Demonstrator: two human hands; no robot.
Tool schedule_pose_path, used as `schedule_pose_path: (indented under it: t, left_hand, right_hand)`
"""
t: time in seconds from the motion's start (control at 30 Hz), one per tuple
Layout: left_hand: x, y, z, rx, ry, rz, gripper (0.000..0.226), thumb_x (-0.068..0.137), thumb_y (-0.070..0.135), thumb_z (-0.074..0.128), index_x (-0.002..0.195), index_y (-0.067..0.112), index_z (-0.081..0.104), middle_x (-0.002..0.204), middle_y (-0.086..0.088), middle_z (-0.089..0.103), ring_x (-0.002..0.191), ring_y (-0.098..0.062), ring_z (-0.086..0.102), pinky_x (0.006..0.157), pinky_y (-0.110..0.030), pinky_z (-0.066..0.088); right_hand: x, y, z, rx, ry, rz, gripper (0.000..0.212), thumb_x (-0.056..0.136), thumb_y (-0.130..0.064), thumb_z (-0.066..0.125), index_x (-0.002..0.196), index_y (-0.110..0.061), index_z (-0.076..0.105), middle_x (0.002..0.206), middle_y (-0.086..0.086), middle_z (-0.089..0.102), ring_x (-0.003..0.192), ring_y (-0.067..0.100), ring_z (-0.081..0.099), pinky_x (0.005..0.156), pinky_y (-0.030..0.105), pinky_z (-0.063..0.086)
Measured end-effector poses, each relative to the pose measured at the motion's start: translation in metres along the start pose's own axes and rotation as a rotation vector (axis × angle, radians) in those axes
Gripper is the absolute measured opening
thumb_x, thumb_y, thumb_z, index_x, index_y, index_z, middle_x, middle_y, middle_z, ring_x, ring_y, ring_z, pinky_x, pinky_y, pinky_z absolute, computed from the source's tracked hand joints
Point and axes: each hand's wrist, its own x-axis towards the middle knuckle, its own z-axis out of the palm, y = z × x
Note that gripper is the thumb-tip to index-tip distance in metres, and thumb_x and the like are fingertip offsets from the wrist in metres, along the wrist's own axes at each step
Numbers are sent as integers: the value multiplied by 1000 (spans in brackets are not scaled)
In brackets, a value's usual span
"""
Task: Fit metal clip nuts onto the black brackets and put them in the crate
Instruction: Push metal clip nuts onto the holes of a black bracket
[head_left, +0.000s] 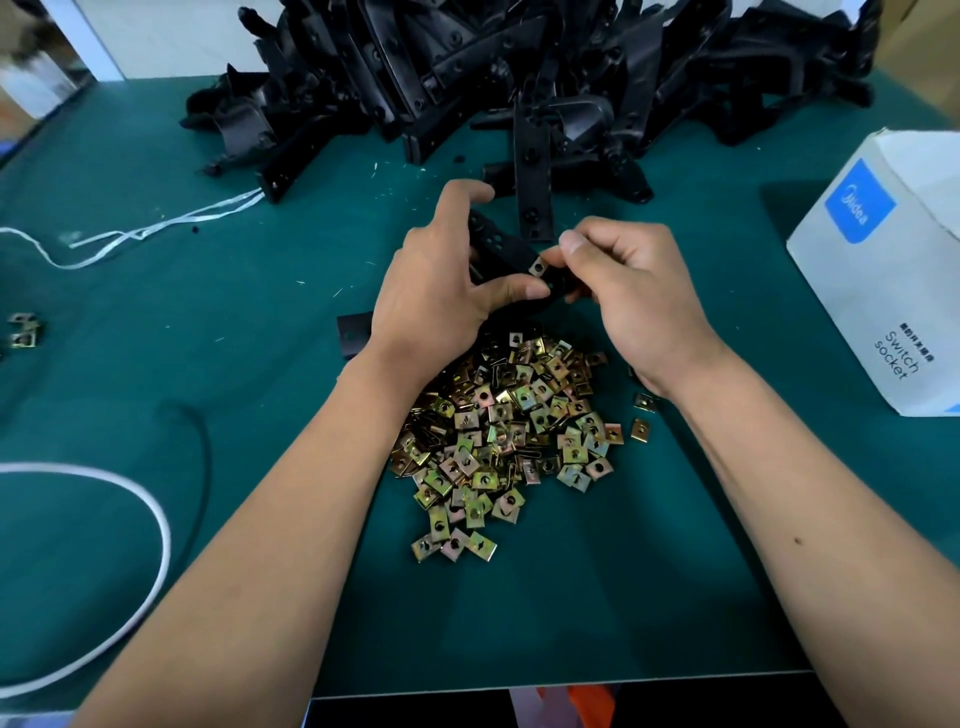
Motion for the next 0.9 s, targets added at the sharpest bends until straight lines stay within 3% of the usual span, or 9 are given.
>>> schedule_pose_path:
  t: [0.17, 0.23, 0.4, 0.53, 0.63, 0.73, 0.83, 0.9]
  left_hand:
    - [2, 6, -4, 116, 121, -132, 112, 58, 72, 86, 147, 22, 39, 92, 11, 64, 98, -22, 66, 88, -41, 55]
    - [3, 7, -5, 159, 166, -180, 107, 56, 75, 84, 141, 22, 45, 98, 8, 70, 100, -19, 67, 89, -43, 55]
    - [6, 5, -10, 59, 184, -240, 90, 63, 68, 86, 133, 18, 57, 106, 9, 74, 101, -9, 68, 88, -29, 53]
    - [9, -1, -17, -122, 105, -289, 75, 69, 49, 91, 129, 15, 60, 105, 7, 75, 100, -6, 69, 89, -26, 55]
    - [10, -5, -20, -230, 188, -246, 54, 76, 36, 90, 118, 18, 61, 93, 9, 76, 88, 0, 71, 81, -23, 56]
    - [10, -9, -26, -236, 272, -222, 45, 82, 29, 84, 119, 17, 62, 97, 7, 74, 93, -4, 70, 89, -30, 58]
    - [12, -11, -28, -129, 285, -209, 46, 86, 26, 80, 127, 14, 63, 100, 4, 71, 99, -9, 68, 94, -34, 55]
    - [12, -12, -27, -102, 277, -190, 47, 87, 23, 79, 129, 12, 62, 100, 2, 71, 98, -11, 67, 93, -36, 54]
  right_hand:
    - [1, -1, -1, 7, -9, 38, 24, 103, -19, 57, 95, -20, 79, 93, -5, 77, 80, 6, 65, 71, 24, 53]
    - [3, -1, -1, -11, -15, 34, 23, 102, -19, 57, 103, -25, 79, 98, -7, 78, 79, 7, 64, 75, 26, 54]
    - [5, 1, 3, 37, -40, 62, 29, 100, -9, 58, 122, -18, 74, 102, 1, 76, 81, 12, 68, 85, 30, 58]
    - [4, 1, 4, 66, -67, 66, 28, 100, 1, 56, 124, -8, 68, 106, 4, 76, 87, 13, 72, 74, 23, 57]
    - [3, 2, 1, -177, -68, -16, 18, 98, -7, 64, 111, -18, 70, 100, -6, 75, 88, 5, 69, 74, 23, 56]
    - [1, 1, 6, -486, -215, -156, 21, 98, -19, 68, 115, -28, 75, 108, -10, 69, 104, 10, 60, 96, 28, 46]
    - [4, -2, 13, -654, -392, -183, 27, 98, -27, 68, 123, -35, 74, 114, -4, 58, 110, 17, 45, 95, 31, 35]
    - [7, -5, 13, -652, -421, -181, 22, 94, -27, 73, 115, -34, 77, 109, -4, 56, 108, 16, 47, 95, 32, 37]
